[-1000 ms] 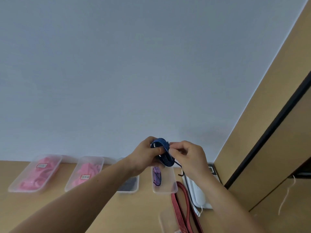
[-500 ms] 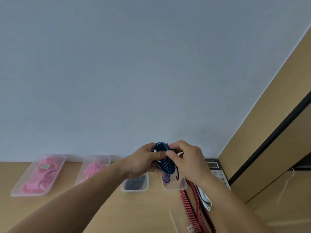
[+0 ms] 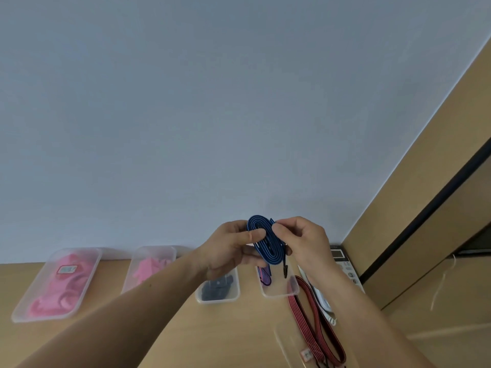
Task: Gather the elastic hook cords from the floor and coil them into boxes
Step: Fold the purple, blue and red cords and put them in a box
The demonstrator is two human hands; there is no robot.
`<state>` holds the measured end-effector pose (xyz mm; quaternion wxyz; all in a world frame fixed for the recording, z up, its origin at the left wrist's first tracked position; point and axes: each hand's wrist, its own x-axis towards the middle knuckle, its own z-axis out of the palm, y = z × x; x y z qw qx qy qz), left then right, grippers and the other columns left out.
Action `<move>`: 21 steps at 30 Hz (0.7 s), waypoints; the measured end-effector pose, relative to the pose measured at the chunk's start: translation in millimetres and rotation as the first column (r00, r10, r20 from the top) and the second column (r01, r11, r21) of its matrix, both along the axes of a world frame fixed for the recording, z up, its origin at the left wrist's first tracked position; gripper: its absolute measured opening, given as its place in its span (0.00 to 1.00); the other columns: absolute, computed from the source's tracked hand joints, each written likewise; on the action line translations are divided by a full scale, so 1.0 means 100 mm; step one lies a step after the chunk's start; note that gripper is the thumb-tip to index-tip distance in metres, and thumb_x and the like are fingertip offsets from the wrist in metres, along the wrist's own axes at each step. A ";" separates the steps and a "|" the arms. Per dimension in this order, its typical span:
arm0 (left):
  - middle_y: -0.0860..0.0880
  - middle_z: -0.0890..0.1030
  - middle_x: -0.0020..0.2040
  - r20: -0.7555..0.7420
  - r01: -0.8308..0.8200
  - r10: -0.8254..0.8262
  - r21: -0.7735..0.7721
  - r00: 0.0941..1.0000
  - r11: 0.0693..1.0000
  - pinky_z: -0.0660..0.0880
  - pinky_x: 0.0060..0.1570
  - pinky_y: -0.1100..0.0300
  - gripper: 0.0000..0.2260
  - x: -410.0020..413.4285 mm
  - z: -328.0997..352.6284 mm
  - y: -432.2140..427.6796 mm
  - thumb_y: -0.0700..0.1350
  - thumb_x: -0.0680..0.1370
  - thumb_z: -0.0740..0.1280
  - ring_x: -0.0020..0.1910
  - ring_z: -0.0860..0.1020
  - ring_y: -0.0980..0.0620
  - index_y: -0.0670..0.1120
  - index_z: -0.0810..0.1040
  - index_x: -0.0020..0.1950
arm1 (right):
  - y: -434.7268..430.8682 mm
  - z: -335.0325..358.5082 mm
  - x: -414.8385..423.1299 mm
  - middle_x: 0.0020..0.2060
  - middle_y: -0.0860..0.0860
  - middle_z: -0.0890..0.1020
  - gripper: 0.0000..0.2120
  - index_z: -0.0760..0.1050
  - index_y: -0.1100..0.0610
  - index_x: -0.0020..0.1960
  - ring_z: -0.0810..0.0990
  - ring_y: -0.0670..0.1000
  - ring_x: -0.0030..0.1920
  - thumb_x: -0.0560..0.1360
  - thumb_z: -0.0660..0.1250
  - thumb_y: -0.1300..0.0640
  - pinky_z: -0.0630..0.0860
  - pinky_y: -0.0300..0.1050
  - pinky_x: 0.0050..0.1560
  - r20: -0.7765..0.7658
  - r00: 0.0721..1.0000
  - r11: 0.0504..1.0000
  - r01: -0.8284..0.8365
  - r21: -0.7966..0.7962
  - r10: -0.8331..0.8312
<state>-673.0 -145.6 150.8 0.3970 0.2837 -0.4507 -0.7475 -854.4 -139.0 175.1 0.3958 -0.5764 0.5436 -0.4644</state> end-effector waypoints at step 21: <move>0.45 0.69 0.72 0.904 0.034 0.249 -0.277 0.349 0.960 0.68 0.66 0.52 0.25 -0.90 -0.91 -0.80 0.50 0.80 0.61 0.70 0.70 0.44 0.43 0.63 0.76 | -1.02 -0.88 -0.88 0.38 0.42 0.82 0.11 0.80 0.48 0.53 0.80 0.42 0.38 0.71 0.73 0.50 0.72 0.33 0.37 -0.543 0.839 0.992 0.038 0.118 0.032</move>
